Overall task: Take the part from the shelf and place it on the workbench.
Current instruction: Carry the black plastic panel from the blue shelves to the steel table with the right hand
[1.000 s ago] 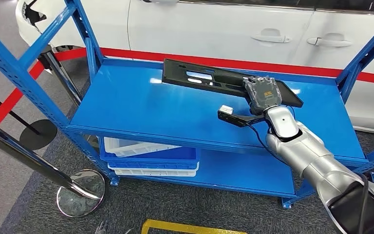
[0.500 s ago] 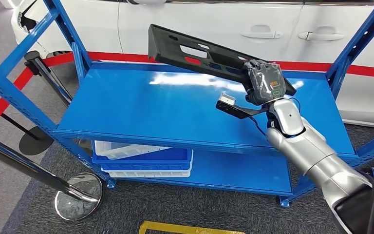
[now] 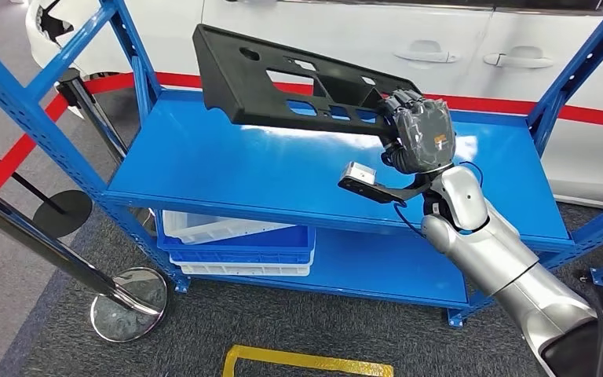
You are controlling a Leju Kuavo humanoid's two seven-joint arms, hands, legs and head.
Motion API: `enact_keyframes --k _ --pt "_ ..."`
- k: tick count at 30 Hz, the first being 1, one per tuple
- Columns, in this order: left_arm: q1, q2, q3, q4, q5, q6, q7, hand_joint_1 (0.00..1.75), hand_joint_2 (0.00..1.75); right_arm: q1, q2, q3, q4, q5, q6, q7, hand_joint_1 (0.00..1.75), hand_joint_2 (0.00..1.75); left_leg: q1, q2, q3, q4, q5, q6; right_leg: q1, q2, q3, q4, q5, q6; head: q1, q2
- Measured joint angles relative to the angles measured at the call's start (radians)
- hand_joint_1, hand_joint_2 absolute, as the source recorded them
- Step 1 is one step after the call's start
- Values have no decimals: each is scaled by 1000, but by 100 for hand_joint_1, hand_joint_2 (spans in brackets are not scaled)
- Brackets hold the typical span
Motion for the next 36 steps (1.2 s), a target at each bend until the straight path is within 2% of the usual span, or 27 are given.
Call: enact_keyframes --k 1,3,5,7,8,9,11,12,13,14,15,16,17,19,20,22,23,24,26,27,28,29,30,31,32,34,36 --pt "-1 0 1 0 -1 -2 1 0 175 3 0 -5 -14 -2 -3 -2 175 175 4 0 -14 12 3 -6 -6 -1 41 -64 16 9 0 0" --pt "-1 2 2 0 -1 -6 4 0 175 9 1 -17 -42 -12 -13 -11 175 175 6 -3 -38 35 8 -19 -6 4 92 -151 36 8 2 0" --pt "0 3 2 0 0 -10 6 0 175 20 3 -31 -71 -19 -25 -24 175 175 5 -8 -51 44 20 -34 1 10 90 -160 41 -11 2 0" --pt "2 4 2 0 3 -15 7 0 175 28 8 -42 -97 -17 -35 -35 175 175 6 -10 -61 47 23 -46 -1 8 74 -160 55 -32 2 0" --pt "3 5 2 0 6 -18 7 0 175 32 11 -47 -113 -12 -38 -38 175 175 8 -9 -70 62 -1 -52 -1 6 63 -160 65 -42 1 0" --pt "3 5 3 0 8 -22 7 0 175 36 13 -52 -130 -6 -41 -41 175 175 10 -8 -82 96 -42 -58 -3 4 52 -162 76 -51 0 0" --pt "1 5 3 0 14 -31 7 0 175 44 18 -64 -169 8 -42 -45 175 175 11 -6 -105 208 -144 -66 1 3 27 -161 97 -61 -2 0" --pt "1 6 3 0 16 -37 8 0 175 49 21 -68 -189 16 -41 -48 175 175 11 -6 -110 265 -174 -67 3 2 14 -161 107 -64 -2 0" --pt "0 6 3 -1 18 -43 9 0 175 55 23 -70 -210 26 -40 -52 175 175 11 -6 -106 303 -181 -66 6 2 1 -161 117 -65 -2 0" --pt "-1 6 3 -1 20 -51 12 0 175 61 26 -71 -233 38 -39 -56 175 175 11 -6 -89 313 -168 -63 10 2 -12 -161 127 -65 -2 0" --pt "-1 6 3 -1 21 -58 14 0 175 68 28 -72 -258 54 -36 -60 175 175 9 -7 -55 290 -145 -56 14 2 -25 -161 138 -66 -2 0" --pt "-3 7 3 -1 23 -64 16 0 175 74 30 -72 -284 73 -31 -61 175 175 5 -7 -5 236 -127 -45 16 2 -34 -161 147 -66 -2 0" --pt "-5 9 3 -1 26 -71 18 0 175 79 32 -72 -311 95 -23 -60 175 175 1 -7 51 164 -125 -33 19 2 -42 -161 156 -65 -2 0" --pt "-10 12 3 -3 32 -84 23 0 175 86 36 -72 -363 133 -1 -57 175 175 -10 -9 131 44 -141 -19 17 -1 -46 -169 174 -58 -1 0" --pt "-12 14 3 -4 34 -91 25 0 175 92 40 -71 -387 145 9 -55 175 175 -15 -9 145 12 -145 -15 14 -2 -46 -178 186 -52 -3 0" --pt "-13 17 2 -5 38 -104 31 0 175 112 44 -68 -431 154 33 -51 175 175 -19 -7 142 -19 -114 -9 9 -3 -47 -198 205 -41 -6 0" --pt "-11 19 2 -5 40 -111 33 0 175 123 46 -66 -452 155 47 -48 175 175 -17 -4 139 -35 -95 -5 10 -2 -51 -197 192 -36 -6 0" --pt "-10 21 2 -5 41 -115 35 0 175 132 46 -64 -469 155 60 -46 175 175 -14 -1 133 -49 -75 -1 11 -1 -57 -177 157 -33 -3 0" --pt "-9 25 2 -6 43 -121 36 0 175 147 46 -57 -500 155 80 -43 175 175 -11 3 109 -58 -45 5 11 -1 -75 -80 48 -30 2 0" --pt "-9 26 2 -6 44 -123 37 0 175 153 46 -53 -512 154 85 -42 175 175 -10 3 92 -55 -34 6 10 -1 -82 -18 10 -28 3 0" --pt "-10 26 2 -6 44 -125 37 0 175 159 46 -50 -524 154 88 -42 175 175 -9 4 75 -51 -24 5 8 -1 -83 34 -2 -26 3 0" --pt "-10 26 2 -7 44 -127 37 0 175 164 46 -47 -534 153 90 -42 175 175 -7 4 56 -45 -14 2 6 -1 -74 63 13 -22 3 0" --pt "-10 26 2 -8 44 -129 37 0 175 168 46 -45 -542 152 91 -42 175 175 -5 4 35 -36 -5 -2 4 -1 -53 64 42 -17 3 0" --pt "-9 26 2 -8 44 -130 38 0 175 171 46 -43 -551 151 92 -42 175 175 -1 5 14 -24 3 -8 0 -2 -15 32 70 -12 4 0" --pt "-9 27 2 -8 44 -132 39 0 175 172 46 -42 -558 150 93 -42 175 175 0 5 -8 -8 9 -14 -4 -3 36 -27 75 -6 4 0" --pt "-9 29 2 -8 44 -133 40 0 175 176 48 -39 -574 149 95 -41 175 175 0 4 -39 23 17 -26 -4 -2 118 -145 37 -8 4 0" --pt "-8 31 2 -9 43 -133 41 0 175 182 50 -36 -586 149 102 -41 175 175 0 3 -51 35 30 -38 3 0 132 -181 14 -25 5 0"
